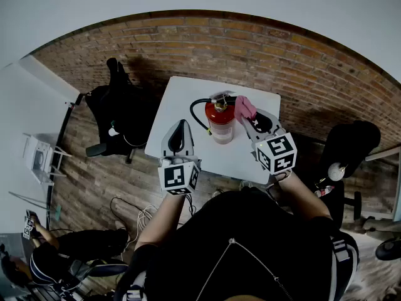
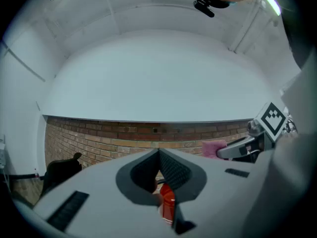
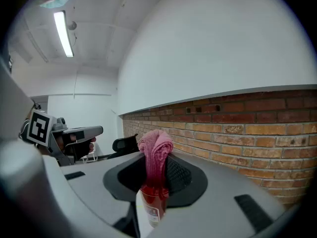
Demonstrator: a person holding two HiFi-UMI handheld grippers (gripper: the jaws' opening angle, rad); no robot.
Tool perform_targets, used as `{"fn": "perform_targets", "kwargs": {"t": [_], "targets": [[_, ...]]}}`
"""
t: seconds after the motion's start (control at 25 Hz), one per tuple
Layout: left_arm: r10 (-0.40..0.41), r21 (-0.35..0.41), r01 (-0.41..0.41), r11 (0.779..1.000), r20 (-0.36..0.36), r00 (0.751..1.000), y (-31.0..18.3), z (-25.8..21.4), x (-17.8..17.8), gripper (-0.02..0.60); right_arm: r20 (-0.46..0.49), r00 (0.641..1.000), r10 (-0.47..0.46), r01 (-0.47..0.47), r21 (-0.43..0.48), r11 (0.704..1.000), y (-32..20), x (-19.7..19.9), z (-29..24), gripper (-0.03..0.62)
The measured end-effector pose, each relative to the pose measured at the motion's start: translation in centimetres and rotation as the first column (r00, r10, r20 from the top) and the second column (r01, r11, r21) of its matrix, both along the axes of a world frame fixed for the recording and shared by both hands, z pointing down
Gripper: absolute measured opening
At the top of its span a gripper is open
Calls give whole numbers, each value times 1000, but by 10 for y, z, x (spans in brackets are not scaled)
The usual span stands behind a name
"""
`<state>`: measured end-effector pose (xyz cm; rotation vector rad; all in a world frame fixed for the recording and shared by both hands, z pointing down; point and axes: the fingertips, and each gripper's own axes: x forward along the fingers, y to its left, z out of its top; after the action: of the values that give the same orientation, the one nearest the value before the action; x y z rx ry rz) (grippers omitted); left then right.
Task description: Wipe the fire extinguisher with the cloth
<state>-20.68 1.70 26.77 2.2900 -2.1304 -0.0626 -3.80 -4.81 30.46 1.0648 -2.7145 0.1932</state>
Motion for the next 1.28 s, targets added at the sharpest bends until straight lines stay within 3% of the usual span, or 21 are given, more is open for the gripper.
{"fn": "perform_targets", "kwargs": {"t": [0.36,0.68,0.96,1.28], "targets": [[26,-10,-26,1000,-20,999,4,15,-1,11,-15,1000,13,-13,-5,1000,13,-4,6,104],[13,-38,-13,999,-7,1000,-16,28,25,11,4,1000,-1,1,-26,1000,-13,29,16,104],[-86,-57,85,995,-23,996,-52,39,62,11,9,996,-93,93,-64,994,-68,76,27,104],[-224,-75,222,972,-20,974,-77,54,96,11,42,975,-219,223,-145,964,-131,102,56,104]]}}
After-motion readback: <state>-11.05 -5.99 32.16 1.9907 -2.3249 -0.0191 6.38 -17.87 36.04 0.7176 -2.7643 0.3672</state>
